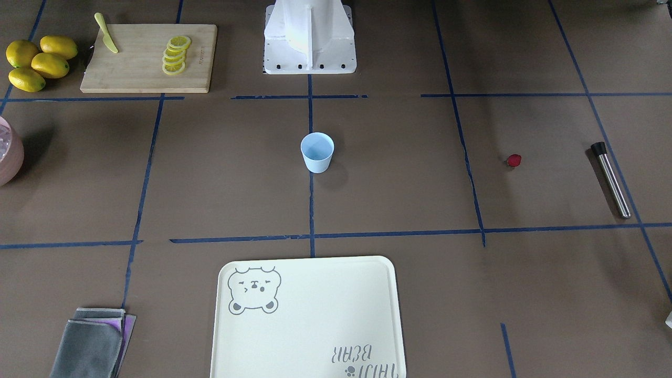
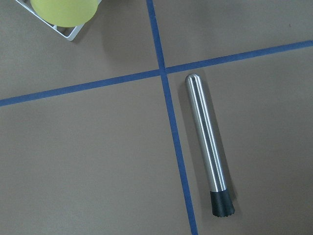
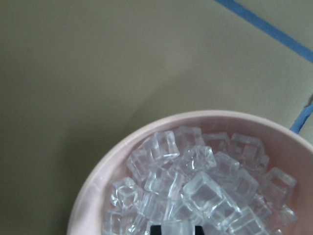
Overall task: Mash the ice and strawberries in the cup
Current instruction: 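Grasp another ice cube from the pink bowl with the right gripper, then carry the ice cube with the right gripper over the cup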
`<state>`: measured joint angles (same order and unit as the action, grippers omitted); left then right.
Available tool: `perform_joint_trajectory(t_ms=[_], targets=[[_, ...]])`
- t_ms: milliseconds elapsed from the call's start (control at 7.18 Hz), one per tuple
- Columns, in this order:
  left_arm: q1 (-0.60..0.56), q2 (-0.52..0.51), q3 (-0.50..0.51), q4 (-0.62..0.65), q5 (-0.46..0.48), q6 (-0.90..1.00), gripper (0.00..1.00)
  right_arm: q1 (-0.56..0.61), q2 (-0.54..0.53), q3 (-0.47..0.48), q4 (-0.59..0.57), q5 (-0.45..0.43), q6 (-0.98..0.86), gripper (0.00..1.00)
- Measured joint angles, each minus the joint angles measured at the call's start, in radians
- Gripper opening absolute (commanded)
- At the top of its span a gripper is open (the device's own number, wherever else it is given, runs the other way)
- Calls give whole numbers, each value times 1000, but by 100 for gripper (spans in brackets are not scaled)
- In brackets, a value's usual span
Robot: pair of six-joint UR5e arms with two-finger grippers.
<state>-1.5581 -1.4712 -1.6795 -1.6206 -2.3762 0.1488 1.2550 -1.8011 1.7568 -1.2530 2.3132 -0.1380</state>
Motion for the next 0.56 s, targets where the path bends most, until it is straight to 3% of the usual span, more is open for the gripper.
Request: perform_joint_trajectory(t_ms=[279,557], targets=[[0,-1,0,0,-1,0,100,19,54,68,-56,-4,104,0],[2,0,0,1,-2,0,100,-21,132,157,-89,-7,356,0]])
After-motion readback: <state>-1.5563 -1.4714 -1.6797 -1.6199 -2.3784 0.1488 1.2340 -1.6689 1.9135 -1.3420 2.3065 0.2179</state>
